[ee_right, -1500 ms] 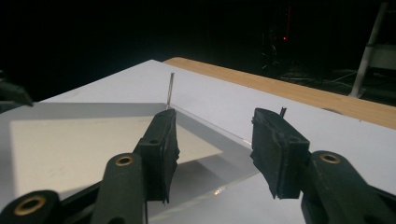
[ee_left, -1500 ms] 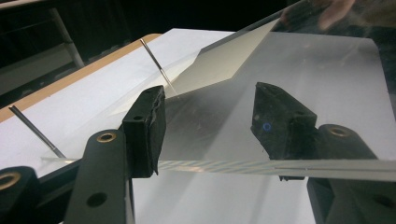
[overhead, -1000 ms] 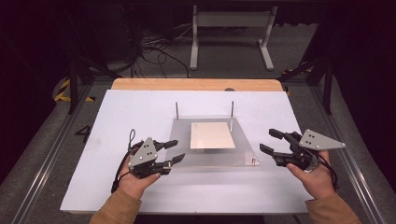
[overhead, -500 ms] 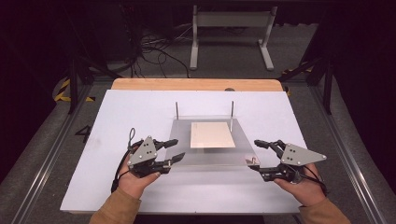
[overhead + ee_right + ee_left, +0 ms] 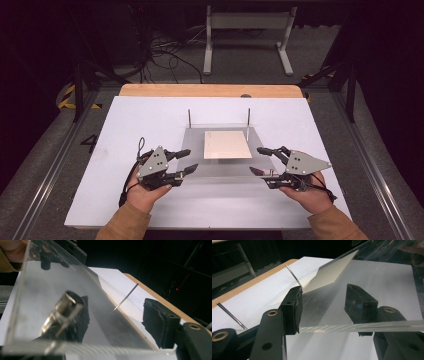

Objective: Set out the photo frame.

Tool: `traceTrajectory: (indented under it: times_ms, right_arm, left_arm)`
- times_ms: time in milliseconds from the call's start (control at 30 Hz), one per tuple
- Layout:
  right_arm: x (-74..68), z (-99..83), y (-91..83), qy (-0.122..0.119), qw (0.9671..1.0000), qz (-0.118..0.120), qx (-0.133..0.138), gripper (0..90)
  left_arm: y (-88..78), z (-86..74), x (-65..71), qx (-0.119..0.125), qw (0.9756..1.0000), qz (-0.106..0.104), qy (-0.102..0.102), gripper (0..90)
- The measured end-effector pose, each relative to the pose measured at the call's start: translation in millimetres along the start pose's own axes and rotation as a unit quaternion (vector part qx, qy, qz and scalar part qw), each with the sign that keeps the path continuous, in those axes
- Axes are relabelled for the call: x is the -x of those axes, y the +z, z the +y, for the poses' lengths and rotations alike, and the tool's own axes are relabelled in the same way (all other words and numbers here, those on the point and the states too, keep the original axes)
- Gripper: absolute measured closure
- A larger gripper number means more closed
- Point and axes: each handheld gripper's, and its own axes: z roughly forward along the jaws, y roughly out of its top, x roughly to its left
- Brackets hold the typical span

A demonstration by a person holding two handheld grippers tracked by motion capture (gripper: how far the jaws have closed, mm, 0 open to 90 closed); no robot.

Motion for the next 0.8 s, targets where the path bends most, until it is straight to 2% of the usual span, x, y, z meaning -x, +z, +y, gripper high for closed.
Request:
traceTrajectory:
  times_ms: [67,133,233,400,500,667,800]
  right_arm:
    - [0.7,0.5,1.8,-0.008,1.0,0.001,-0.003,50.4]
    - [0.7,0.7,3.4,-0.005,1.0,0.005,-0.003,54.5]
    - [0.5,1.1,4.3,-0.002,0.9999,0.011,-0.001,56.2]
    - [1.7,4.4,4.0,-0.019,0.9998,0.009,-0.003,60.0]
    - [3.4,6.7,4.3,-0.015,0.9999,0.007,-0.002,60.5]
    - [7.2,13.6,4.2,-0.021,0.9998,-0.004,-0.004,61.6]
    - [14.8,22.9,2.0,-0.019,0.9997,-0.012,-0.002,61.5]
  left_arm:
    - [0.2,0.0,0.1,0.001,1.0,0.0,-0.001,47.6]
    - [-0.2,0.6,-0.4,0.0,1.0,0.0,0.004,48.0]
    - [-0.2,1.4,-0.8,0.001,1.0,-0.001,0.005,48.5]
    - [-0.5,4.0,-2.4,0.007,0.9999,0.003,0.009,49.5]
    - [-0.9,6.1,-3.4,0.012,0.9998,0.007,0.014,50.2]
    - [-1.0,13.7,-5.4,0.019,0.9994,0.017,0.023,52.0]
    - [-1.4,27.0,-9.9,0.026,0.999,0.022,0.028,54.0]
